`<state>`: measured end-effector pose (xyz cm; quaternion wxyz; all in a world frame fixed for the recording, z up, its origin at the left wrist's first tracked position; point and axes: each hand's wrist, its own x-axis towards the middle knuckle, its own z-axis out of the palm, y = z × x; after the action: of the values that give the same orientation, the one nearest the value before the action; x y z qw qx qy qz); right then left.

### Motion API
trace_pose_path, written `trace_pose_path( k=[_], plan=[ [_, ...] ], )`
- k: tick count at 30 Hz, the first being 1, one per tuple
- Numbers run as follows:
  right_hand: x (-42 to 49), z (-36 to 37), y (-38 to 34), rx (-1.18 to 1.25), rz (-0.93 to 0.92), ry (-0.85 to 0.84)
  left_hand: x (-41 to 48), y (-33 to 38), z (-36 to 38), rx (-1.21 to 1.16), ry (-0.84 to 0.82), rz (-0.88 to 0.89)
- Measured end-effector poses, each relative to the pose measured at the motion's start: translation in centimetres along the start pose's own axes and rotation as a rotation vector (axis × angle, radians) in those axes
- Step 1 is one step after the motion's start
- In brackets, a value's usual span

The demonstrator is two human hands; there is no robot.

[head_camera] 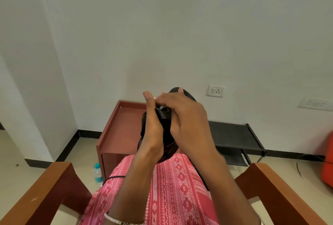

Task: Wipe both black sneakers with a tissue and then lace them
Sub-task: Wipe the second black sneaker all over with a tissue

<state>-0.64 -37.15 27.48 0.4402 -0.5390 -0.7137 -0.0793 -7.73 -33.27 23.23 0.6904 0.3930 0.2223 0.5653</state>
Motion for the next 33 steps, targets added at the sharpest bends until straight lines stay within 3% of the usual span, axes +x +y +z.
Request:
trace_pose_path(
  k=[4, 12, 16, 19, 23, 33],
  plan=[
    [-5.2, 1.7, -0.2, 0.104, -0.014, 0.195, 0.4, 0.0, -0.6, -0.031, 0.011, -0.098],
    [-3.4, 3.1, 0.9, 0.155, -0.075, 0.206, 0.9, -0.3, -0.9, -0.176, -0.001, -0.125],
    [-4.0, 3.5, 0.9, 0.032, -0.137, 0.291, 1.0, 0.4, -1.6, -0.251, 0.017, -0.165],
    [-6.5, 3.7, 2.5, 0.078, -0.174, 0.319, 1.3, 0.8, -2.1, -0.246, 0.081, -0.184],
    [-7.1, 4.1, 3.5, 0.06, -0.141, 0.312, 1.3, 1.2, -1.8, -0.248, 0.152, -0.156],
    [-6.3, 4.4, 2.7, 0.067, -0.186, 0.303, 0.8, 1.9, -1.9, -0.387, 0.136, -0.173]
  ],
)
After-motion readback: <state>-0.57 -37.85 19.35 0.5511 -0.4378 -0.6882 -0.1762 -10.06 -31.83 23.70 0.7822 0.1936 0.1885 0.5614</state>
